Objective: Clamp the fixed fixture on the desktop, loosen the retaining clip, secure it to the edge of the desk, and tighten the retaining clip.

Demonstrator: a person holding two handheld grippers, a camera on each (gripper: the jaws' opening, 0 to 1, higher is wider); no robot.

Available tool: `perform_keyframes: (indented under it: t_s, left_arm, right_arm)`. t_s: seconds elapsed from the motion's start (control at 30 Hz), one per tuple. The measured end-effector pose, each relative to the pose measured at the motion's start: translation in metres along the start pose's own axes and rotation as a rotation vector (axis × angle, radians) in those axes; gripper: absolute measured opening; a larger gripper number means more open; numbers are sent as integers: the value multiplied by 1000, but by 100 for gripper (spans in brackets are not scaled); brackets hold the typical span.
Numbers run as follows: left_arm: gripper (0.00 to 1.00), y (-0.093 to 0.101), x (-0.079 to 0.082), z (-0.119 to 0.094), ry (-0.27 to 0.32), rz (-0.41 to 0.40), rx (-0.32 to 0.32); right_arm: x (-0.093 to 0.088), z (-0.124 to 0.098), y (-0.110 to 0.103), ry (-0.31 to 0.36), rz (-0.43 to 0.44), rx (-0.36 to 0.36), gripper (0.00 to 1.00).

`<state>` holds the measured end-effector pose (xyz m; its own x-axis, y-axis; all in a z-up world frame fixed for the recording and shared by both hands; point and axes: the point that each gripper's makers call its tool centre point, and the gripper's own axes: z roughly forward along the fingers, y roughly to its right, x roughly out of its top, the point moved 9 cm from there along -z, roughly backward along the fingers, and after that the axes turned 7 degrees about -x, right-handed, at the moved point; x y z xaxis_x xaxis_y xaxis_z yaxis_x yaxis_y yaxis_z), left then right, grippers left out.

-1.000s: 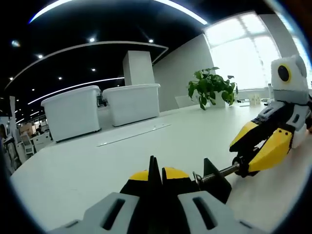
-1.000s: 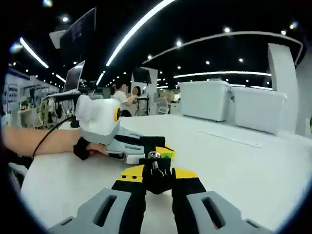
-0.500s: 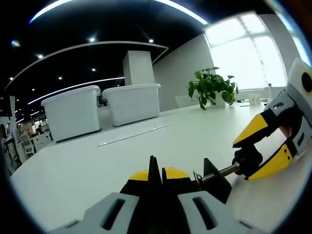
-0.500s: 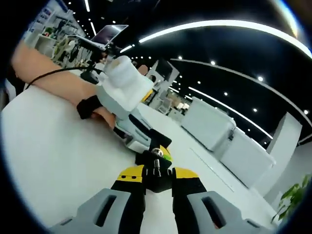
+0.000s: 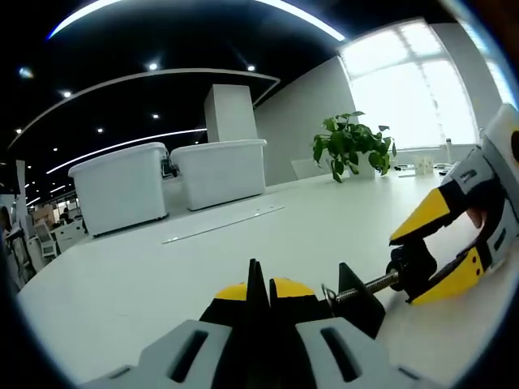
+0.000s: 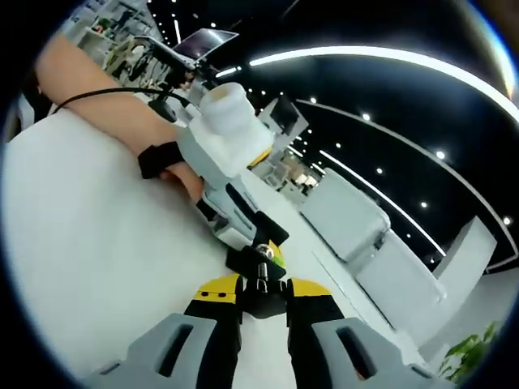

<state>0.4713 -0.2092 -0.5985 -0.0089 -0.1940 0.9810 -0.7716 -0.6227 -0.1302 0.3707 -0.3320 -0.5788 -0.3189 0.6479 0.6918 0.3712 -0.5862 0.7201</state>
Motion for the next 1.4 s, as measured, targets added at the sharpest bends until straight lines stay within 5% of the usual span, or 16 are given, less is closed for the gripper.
perform_keyframes:
  t_s: [0.23,0.4,1.0,1.27,1.4]
  left_arm:
    - [7,0,0,-1,0,0,0]
    - [7,1,0,-1,0,0,0]
    - [7,1,-1,0,-1,0,0]
    - [7,0,-1,0,-2,-3,1]
    - [7,0,0,0,-2,-1,0]
  right_arm:
    - [-2,6,6,2,-17,2,20]
    - [0,7,7,8,-164,-2,21]
    - [1,6,4,8,-157,-4,21]
    - [1,7,12,16,38,-8,25]
    - [1,4,25,40,407,-30,30]
